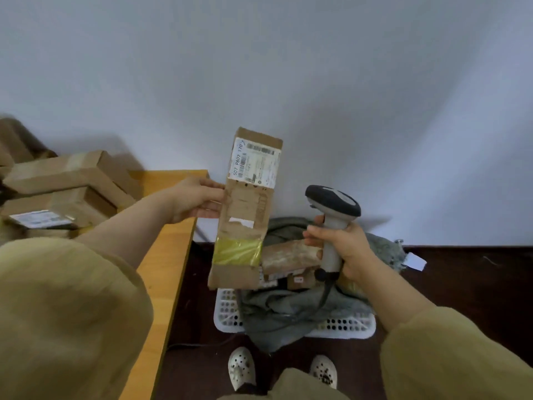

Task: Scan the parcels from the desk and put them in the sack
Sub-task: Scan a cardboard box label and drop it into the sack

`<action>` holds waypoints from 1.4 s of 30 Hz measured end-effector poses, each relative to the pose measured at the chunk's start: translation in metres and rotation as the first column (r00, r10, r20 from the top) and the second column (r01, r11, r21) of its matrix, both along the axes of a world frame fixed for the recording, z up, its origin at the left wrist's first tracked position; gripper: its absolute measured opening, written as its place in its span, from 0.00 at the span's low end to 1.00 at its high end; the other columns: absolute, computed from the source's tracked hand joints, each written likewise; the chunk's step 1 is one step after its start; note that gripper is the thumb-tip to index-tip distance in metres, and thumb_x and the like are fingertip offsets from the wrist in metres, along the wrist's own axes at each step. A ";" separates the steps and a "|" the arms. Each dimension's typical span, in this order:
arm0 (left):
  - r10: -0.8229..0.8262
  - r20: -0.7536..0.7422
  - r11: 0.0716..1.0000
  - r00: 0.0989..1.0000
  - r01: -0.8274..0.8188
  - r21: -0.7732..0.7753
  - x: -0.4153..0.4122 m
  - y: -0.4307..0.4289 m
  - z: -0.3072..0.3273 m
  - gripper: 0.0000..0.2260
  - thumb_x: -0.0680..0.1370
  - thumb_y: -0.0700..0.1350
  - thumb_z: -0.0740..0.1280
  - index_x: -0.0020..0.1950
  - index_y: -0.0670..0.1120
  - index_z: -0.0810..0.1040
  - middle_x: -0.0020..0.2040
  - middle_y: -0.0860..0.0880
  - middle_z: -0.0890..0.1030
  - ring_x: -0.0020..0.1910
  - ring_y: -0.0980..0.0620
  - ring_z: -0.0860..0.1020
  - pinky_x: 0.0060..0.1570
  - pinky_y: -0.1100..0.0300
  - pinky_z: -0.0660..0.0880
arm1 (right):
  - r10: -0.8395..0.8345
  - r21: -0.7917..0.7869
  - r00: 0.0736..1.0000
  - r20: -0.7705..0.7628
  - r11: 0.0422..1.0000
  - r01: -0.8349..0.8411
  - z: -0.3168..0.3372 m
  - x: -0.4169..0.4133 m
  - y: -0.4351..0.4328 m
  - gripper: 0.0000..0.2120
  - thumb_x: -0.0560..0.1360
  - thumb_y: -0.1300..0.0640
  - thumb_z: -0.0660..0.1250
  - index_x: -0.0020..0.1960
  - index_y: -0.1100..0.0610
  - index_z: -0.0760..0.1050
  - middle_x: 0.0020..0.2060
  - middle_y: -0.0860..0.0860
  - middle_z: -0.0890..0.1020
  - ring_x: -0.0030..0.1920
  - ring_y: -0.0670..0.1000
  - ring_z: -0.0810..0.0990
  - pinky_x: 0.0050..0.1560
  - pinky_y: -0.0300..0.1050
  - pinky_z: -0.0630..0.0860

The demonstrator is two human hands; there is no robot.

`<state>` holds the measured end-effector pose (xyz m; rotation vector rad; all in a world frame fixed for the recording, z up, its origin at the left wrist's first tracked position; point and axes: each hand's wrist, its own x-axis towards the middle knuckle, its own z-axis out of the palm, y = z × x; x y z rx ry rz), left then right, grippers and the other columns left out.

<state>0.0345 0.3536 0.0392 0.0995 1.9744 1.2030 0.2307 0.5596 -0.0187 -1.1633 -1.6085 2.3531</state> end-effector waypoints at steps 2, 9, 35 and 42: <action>-0.002 0.094 0.998 0.996 -0.004 0.063 0.009 0.025 -0.016 0.10 0.70 0.33 0.71 0.50 0.41 0.78 0.39 0.47 0.85 0.37 0.52 0.84 0.41 0.60 0.82 | -0.025 -0.044 0.999 0.037 0.999 0.027 -0.017 0.012 0.017 0.10 0.67 0.66 0.75 0.46 0.61 0.77 0.45 0.61 0.84 0.41 0.55 0.84 0.42 0.48 0.82; -0.059 0.302 0.985 0.951 0.007 0.170 0.045 0.091 -0.079 0.07 0.76 0.34 0.63 0.51 0.41 0.78 0.44 0.45 0.84 0.44 0.49 0.83 0.48 0.57 0.80 | 0.047 -0.153 0.993 0.112 0.988 -0.030 -0.063 0.060 0.047 0.27 0.55 0.59 0.79 0.52 0.64 0.77 0.47 0.59 0.84 0.47 0.58 0.83 0.45 0.56 0.82; -0.823 -0.231 0.520 0.518 0.525 -0.674 0.079 0.118 -0.273 0.31 0.75 0.59 0.66 0.76 0.53 0.61 0.68 0.49 0.70 0.64 0.48 0.71 0.57 0.57 0.71 | -0.536 -0.233 0.574 0.619 0.573 0.786 -0.304 0.097 0.044 0.11 0.67 0.76 0.66 0.45 0.65 0.75 0.42 0.57 0.79 0.35 0.53 0.78 0.29 0.43 0.76; -0.932 -0.253 0.361 0.260 0.610 -0.705 0.092 0.122 -0.333 0.31 0.78 0.59 0.61 0.78 0.54 0.54 0.70 0.51 0.66 0.64 0.50 0.70 0.56 0.60 0.69 | -0.579 -0.504 0.626 0.523 0.381 0.775 -0.373 0.100 0.020 0.16 0.77 0.67 0.58 0.61 0.54 0.74 0.37 0.56 0.81 0.35 0.55 0.79 0.32 0.46 0.78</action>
